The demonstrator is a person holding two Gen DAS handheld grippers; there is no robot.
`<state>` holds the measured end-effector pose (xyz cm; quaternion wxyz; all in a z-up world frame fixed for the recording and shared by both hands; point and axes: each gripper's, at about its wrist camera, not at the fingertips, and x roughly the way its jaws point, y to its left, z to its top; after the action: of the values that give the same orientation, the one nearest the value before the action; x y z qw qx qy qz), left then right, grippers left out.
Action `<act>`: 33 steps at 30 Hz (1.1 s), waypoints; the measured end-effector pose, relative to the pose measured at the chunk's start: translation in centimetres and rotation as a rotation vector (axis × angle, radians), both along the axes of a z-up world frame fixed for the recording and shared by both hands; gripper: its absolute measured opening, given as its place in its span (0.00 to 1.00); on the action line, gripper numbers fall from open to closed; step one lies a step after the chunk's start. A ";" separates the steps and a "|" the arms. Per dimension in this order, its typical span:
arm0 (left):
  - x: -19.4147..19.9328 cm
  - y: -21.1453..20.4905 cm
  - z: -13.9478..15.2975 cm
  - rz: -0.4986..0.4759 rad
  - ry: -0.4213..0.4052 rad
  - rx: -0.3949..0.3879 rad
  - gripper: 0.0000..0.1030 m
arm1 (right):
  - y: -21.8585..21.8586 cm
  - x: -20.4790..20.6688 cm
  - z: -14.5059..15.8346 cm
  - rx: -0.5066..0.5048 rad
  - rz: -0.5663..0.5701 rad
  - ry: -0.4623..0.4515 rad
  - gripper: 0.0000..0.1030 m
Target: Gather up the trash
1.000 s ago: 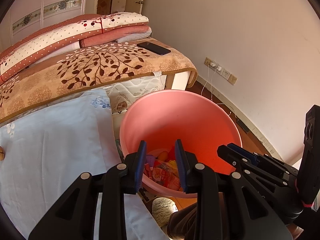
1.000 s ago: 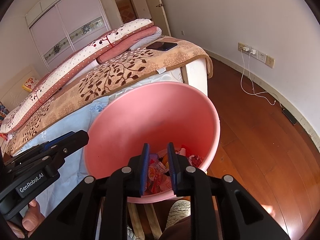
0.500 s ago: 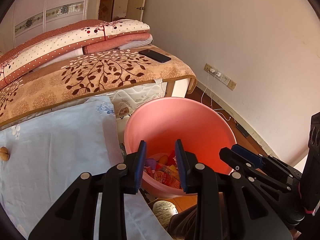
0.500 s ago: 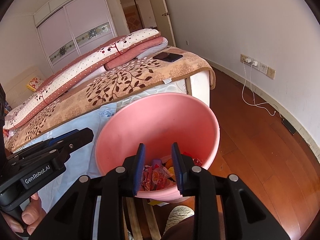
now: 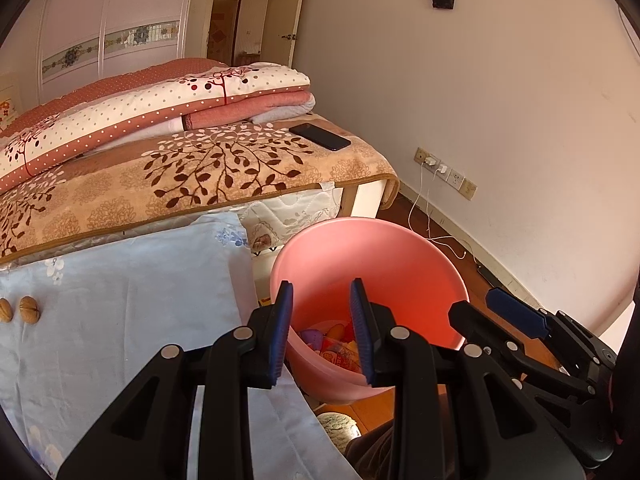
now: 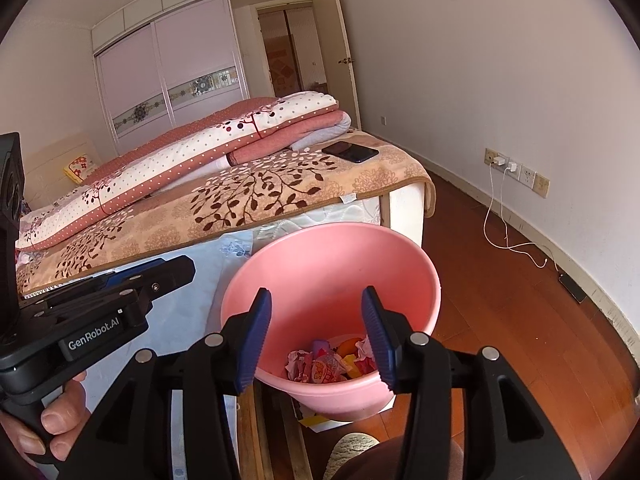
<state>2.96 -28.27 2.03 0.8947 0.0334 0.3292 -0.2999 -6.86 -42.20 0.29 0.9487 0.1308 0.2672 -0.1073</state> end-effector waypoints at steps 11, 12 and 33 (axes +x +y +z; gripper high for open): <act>-1.5 1.2 1.6 0.024 -0.084 -0.014 0.29 | 1.1 -1.3 1.0 -0.016 -0.011 -0.052 0.63; -1.6 1.3 1.7 0.025 -0.084 -0.015 0.29 | 1.2 -1.5 1.1 -0.018 -0.013 -0.059 0.63; -2.3 3.2 1.9 0.061 -0.100 -0.038 0.29 | 3.3 -2.4 2.2 -0.075 -0.023 -0.098 0.65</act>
<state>0.67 -25.04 3.96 0.9193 0.0211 0.2790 -0.2767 -9.22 -38.87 2.47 0.9636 0.1033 0.2145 -0.1217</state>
